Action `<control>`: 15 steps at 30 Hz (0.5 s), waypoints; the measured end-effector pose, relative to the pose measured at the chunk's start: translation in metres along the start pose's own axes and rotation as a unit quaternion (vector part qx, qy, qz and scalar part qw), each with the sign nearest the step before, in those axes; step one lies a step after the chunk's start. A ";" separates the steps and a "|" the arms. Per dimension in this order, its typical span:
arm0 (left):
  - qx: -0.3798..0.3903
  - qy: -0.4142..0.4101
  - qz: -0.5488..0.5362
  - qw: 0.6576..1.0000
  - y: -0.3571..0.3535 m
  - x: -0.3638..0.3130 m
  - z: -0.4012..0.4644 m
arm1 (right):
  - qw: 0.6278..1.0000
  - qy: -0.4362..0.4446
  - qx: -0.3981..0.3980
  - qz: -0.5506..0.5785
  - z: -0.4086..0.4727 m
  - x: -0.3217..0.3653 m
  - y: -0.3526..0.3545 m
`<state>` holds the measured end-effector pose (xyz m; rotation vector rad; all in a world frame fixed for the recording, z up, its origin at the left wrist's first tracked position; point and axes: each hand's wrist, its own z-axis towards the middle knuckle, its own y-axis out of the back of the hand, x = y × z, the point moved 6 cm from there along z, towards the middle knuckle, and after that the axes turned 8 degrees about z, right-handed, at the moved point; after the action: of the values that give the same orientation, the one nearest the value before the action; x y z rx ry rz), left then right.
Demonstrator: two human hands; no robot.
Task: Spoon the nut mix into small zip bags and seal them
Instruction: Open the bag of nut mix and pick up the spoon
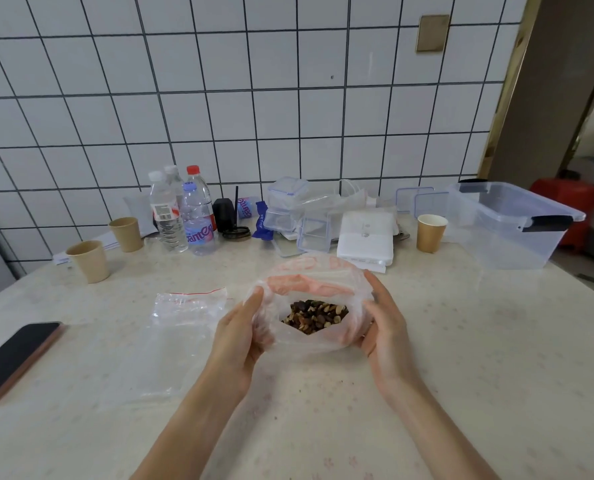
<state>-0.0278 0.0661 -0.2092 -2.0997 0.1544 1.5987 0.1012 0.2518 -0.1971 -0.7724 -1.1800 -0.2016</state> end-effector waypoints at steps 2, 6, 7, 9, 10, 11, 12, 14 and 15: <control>-0.006 -0.011 0.025 1.000 -0.003 -0.002 -0.002 | 0.992 0.050 0.041 -0.108 -0.002 0.007 -0.005; -0.019 -0.006 0.028 0.999 -0.011 -0.004 -0.005 | 0.984 0.097 0.014 -0.151 -0.003 0.011 -0.004; -0.020 0.002 0.016 1.000 -0.014 -0.004 -0.006 | 0.985 0.095 -0.002 -0.146 -0.002 0.010 -0.003; -0.025 0.013 -0.013 1.000 -0.017 -0.003 -0.006 | 0.987 0.066 -0.048 -0.140 0.004 0.006 0.002; -0.034 0.019 -0.027 0.999 -0.016 -0.003 -0.006 | 0.988 0.039 -0.075 -0.130 0.008 0.003 0.005; -0.039 0.027 -0.042 0.998 -0.015 -0.003 -0.005 | 0.989 0.004 -0.099 -0.111 0.011 -0.002 0.008; -0.035 0.040 -0.064 0.997 -0.014 -0.003 -0.003 | 0.989 -0.038 -0.119 -0.079 0.014 -0.009 0.011; 0.019 0.085 -0.149 0.985 -0.018 0.000 -0.001 | 0.982 -0.118 -0.151 -0.004 0.018 -0.023 0.013; 0.052 0.111 -0.201 0.972 -0.022 0.001 -0.001 | 0.974 -0.151 -0.165 0.037 0.019 -0.029 0.014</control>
<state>-0.0183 0.0845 -0.2031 -2.0626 -0.1061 1.0954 0.0831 0.2669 -0.2257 -1.1680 -1.4219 -0.2253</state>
